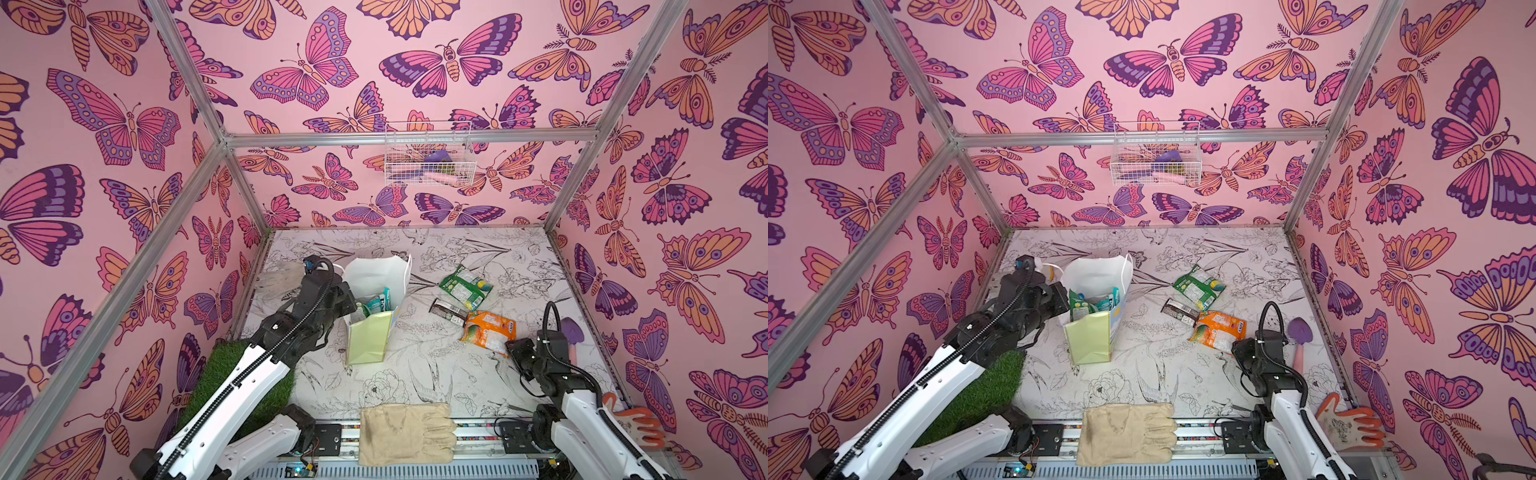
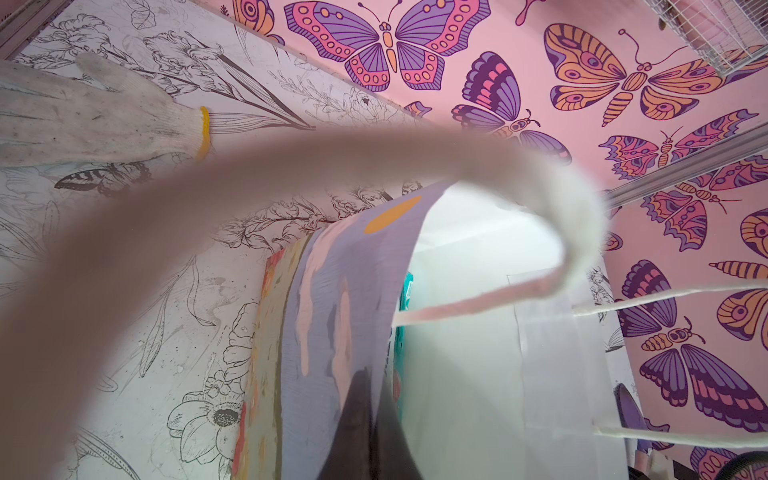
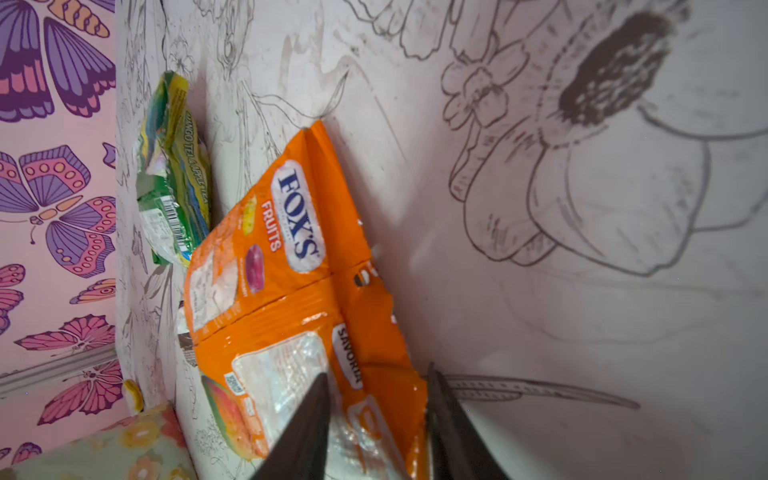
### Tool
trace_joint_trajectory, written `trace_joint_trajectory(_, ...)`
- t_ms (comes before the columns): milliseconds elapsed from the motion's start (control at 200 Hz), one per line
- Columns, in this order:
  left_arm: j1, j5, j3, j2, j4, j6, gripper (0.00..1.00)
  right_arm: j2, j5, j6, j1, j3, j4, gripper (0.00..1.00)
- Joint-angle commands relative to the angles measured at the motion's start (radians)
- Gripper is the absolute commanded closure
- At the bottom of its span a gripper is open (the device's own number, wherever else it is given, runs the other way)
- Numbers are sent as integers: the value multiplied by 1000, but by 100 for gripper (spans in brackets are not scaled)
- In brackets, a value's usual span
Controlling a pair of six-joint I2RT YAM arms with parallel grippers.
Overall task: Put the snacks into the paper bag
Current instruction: 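Close the right gripper on the edge of the orange packet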
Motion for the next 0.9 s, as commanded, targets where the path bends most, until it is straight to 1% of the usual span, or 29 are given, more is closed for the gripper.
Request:
trace_joint_trajectory(0,1,-8,-8,-7,18,-2,100,-1,-23,5,-4,1,59,73)
trace_joint_trajectory(60,0,-10,-10,-9,19,-3,100,-5,-22,5,-5,-1,54,79)
trace_joint_trajectory(210,0,-8,-10,-9,19,-5,100,-18,-9,3,-6,-1,28,100)
trace_joint_trajectory(666,0,-4,-7,-7,18,-5,100,-62,-23,2,-6,14,-20,100)
trace_joint_trajectory(786,0,-5,-7,-6,18,-7,100,-106,-57,1,-6,24,-38,100)
trace_joint_trajectory(896,0,-2,-5,-1,18,-9,100,-142,-132,-10,-5,29,-10,100)
